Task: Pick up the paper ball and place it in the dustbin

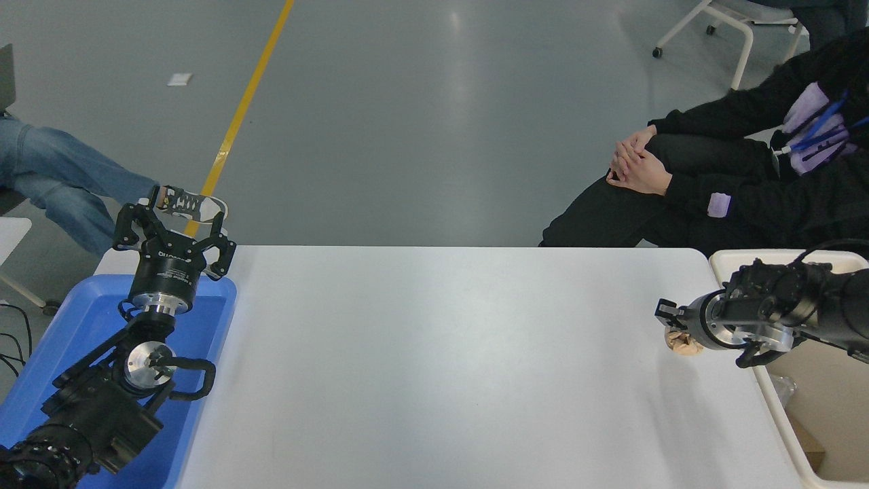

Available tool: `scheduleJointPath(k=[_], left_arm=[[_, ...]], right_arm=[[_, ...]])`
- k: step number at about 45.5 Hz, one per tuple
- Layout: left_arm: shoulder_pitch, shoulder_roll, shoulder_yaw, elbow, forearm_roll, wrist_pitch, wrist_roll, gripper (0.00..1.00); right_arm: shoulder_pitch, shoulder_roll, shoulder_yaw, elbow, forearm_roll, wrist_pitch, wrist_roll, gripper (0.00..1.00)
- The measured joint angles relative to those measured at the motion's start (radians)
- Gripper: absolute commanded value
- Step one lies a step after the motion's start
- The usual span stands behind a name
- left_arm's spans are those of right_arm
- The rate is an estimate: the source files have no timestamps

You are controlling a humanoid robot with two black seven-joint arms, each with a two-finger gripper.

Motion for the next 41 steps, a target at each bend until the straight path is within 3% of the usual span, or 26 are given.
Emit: scheduleJointPath(k=[19,41], left_arm=[[0.0,0.0,0.0,0.0,0.0,0.0,0.0,0.99],[0.0,-0.001,0.0,0.0,0.0,0.0,0.0,0.99]], right_arm=[[0.412,-0.039,-0.048,0.228,0.008,0.493,0.001,0.0],[0.805,-0.147,-0.088,0.294,0.013,0.605,0.001,0.0]])
